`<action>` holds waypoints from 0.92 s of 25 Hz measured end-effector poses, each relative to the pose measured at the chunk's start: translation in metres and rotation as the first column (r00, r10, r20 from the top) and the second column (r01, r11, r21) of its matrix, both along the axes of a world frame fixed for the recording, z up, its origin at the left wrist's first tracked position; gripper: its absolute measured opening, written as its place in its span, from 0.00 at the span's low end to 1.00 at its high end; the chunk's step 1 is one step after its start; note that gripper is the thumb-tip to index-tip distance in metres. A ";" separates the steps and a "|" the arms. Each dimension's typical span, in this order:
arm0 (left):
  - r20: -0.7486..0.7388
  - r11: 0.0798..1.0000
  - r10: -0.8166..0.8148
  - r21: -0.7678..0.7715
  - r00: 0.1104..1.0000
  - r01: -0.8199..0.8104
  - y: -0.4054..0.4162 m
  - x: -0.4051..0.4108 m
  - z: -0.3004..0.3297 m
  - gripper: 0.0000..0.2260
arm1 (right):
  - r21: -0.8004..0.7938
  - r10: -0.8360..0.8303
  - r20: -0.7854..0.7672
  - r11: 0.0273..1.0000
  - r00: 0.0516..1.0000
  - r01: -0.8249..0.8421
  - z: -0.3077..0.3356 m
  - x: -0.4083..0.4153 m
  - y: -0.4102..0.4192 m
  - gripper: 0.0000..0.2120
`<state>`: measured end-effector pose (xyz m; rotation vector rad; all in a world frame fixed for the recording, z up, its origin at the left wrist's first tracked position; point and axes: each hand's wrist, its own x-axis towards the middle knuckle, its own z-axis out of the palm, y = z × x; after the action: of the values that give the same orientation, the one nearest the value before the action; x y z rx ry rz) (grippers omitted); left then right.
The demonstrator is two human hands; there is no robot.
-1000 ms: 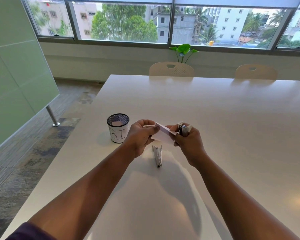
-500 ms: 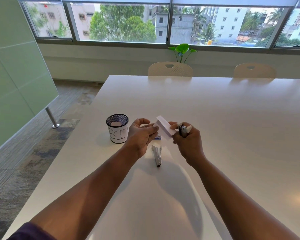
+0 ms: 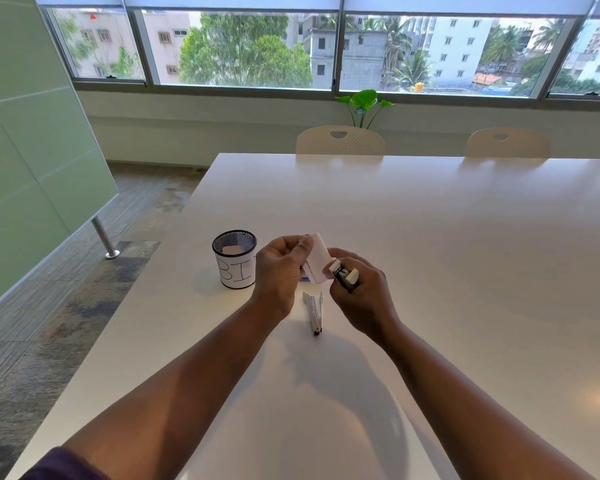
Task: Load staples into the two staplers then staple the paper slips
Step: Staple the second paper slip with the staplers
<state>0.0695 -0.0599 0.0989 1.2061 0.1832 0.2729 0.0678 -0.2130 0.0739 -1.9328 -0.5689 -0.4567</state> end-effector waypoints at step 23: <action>0.147 0.894 -0.245 0.417 0.958 0.164 0.023 0.006 -0.007 0.04 | 0.110 0.173 -0.280 0.983 0.944 -0.147 0.028 0.023 -0.013 0.08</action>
<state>0.0754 -0.0365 0.0919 1.5843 -0.1845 0.2484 0.0912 -0.2260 0.1014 -1.8098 -0.5013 -0.0900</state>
